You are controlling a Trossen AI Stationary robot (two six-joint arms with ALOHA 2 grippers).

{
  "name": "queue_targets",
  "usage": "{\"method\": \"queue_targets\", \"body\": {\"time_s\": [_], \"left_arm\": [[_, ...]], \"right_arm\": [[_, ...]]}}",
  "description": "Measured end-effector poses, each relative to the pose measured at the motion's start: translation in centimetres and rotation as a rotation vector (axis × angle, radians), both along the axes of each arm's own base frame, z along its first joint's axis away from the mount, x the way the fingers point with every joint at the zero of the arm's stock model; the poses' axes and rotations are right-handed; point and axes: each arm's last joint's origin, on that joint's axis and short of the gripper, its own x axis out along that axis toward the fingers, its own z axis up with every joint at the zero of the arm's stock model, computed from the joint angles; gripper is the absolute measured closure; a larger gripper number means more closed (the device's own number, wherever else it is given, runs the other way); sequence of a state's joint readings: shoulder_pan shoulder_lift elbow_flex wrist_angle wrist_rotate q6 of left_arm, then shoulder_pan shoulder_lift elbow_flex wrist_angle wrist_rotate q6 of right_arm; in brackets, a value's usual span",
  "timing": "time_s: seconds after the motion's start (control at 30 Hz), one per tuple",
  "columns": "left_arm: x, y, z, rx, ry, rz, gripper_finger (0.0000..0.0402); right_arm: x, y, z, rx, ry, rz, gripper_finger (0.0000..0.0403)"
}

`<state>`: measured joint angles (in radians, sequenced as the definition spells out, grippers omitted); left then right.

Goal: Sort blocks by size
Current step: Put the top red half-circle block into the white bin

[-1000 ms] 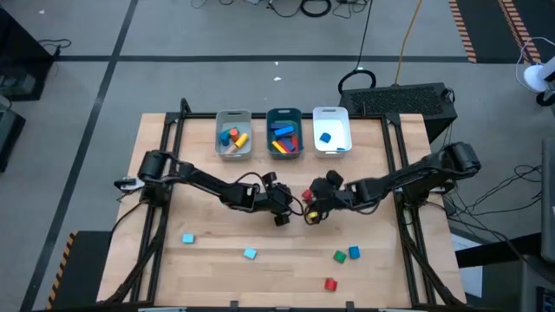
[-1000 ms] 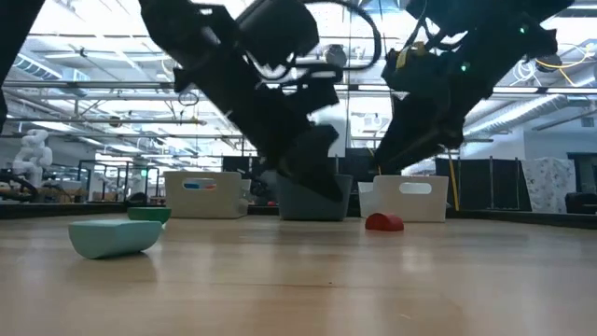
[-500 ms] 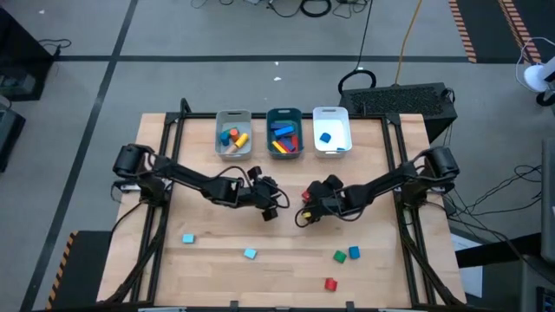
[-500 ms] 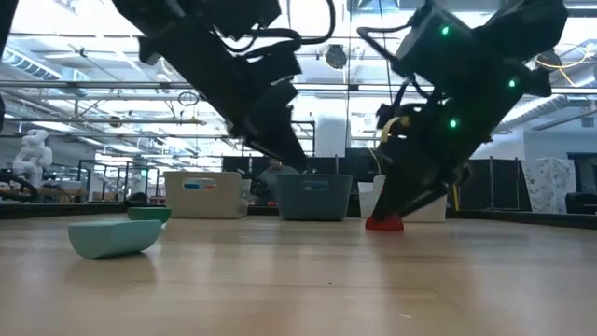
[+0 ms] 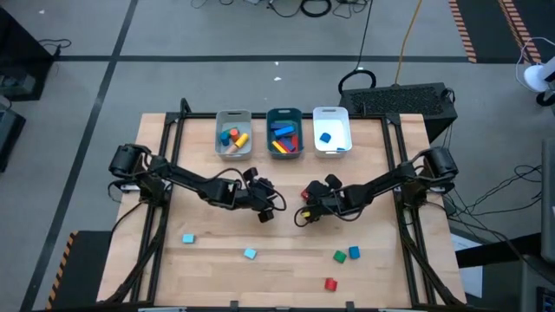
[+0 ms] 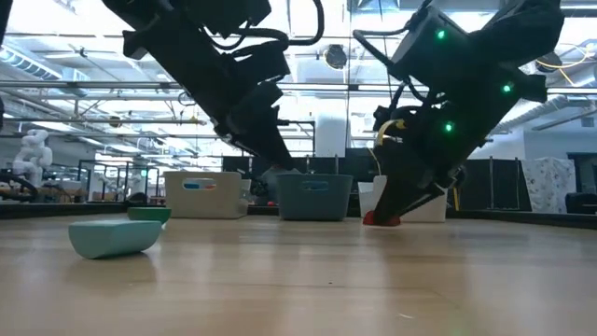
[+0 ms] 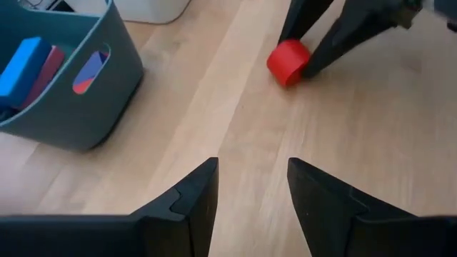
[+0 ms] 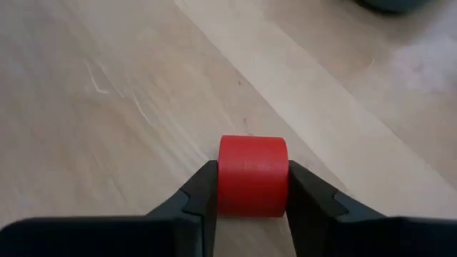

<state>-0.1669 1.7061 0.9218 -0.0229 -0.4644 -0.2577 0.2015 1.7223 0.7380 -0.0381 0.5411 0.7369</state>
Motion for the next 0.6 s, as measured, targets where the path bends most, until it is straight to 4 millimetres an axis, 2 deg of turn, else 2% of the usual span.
{"method": "queue_targets", "body": {"time_s": [0.3, 0.6], "left_arm": [[-0.2, -0.2, -0.2, -0.006, 0.021, 0.016, 0.0230], [-0.2, -0.1, -0.2, -0.021, 0.012, 0.035, 0.0230]], "right_arm": [[-0.2, 0.0, 1.5, -0.009, -0.038, 0.013, 0.0298], [-0.9, -0.4, 4.5, -0.036, -0.089, 0.055, 0.0298]]}}
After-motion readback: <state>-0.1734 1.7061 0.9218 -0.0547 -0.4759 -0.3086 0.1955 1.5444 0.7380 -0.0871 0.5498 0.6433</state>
